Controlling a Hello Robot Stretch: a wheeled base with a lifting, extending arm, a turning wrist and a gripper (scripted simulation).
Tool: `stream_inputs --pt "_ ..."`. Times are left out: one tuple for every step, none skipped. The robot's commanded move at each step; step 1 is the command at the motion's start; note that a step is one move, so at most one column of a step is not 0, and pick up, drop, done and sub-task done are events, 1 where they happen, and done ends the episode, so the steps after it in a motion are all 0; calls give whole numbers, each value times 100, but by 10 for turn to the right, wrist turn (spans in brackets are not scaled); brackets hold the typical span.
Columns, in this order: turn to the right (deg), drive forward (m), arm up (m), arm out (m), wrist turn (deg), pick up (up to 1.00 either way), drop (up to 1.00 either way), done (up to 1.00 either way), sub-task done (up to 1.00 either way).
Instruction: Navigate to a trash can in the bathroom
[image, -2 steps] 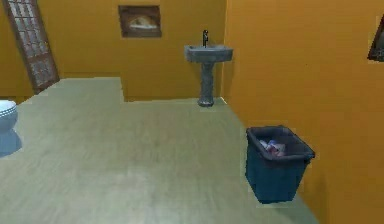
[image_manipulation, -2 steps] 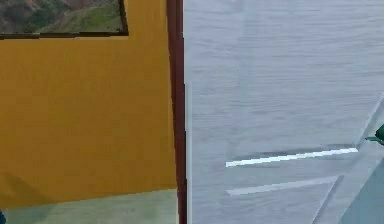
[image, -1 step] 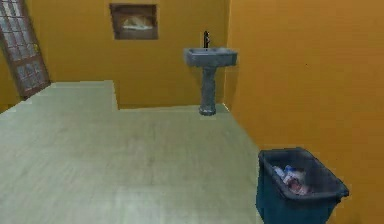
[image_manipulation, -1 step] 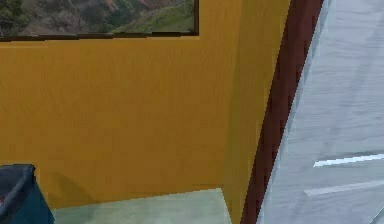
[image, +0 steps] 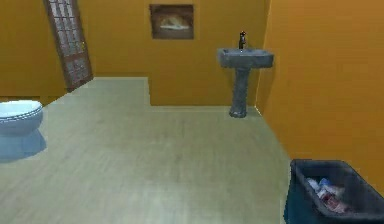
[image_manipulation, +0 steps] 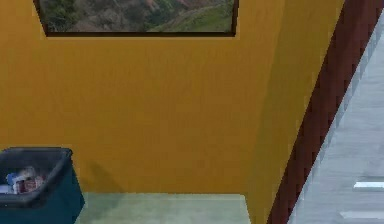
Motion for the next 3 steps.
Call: stream_inputs --pt "0 45 0 0 0 0 0 0 0" --pt "450 0 0 0 0 0 0 0 0" --pt "120 0 0 0 0 0 0 0 0"
